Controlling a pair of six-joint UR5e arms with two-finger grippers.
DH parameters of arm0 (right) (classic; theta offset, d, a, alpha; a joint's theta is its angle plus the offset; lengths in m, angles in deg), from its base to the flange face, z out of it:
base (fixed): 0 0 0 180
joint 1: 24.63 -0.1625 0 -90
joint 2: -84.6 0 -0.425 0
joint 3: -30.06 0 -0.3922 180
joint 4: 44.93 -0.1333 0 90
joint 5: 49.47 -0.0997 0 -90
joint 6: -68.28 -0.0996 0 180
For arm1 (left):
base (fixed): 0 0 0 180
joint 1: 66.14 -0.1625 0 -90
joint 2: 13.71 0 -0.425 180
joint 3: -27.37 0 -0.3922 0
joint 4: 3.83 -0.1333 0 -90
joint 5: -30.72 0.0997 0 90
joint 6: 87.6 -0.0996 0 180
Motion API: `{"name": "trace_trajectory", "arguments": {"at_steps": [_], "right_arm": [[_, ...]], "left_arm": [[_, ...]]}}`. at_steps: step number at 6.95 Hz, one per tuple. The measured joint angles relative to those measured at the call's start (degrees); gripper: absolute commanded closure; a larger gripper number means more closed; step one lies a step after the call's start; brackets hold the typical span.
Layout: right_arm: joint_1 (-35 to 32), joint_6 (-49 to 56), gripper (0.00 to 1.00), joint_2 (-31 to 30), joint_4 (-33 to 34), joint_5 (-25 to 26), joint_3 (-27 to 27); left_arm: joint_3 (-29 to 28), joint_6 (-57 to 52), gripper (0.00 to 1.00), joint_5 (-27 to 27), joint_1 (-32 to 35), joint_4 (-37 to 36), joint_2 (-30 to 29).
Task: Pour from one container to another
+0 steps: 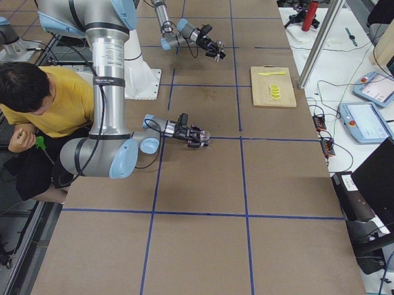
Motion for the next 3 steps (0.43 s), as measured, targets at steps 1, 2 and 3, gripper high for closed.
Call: {"name": "trace_trajectory", "arguments": {"at_steps": [1, 2, 3], "right_arm": [[0.0, 0.3, 0.85, 0.1, -0.1, 0.0, 0.0], [-0.1, 1.4, 0.9, 0.2, -0.7, 0.0, 0.2], [-0.3, 3.9, 0.91, 0.6, -2.8, 0.0, 0.4]], "left_arm": [[0.0, 0.0, 1.0, 0.0, 0.0, 0.0, 0.0], [0.1, 0.0, 1.0, 0.0, 0.0, 0.0, 0.0], [0.2, 0.1, 1.0, 0.0, 0.0, 0.0, -0.1]]}}
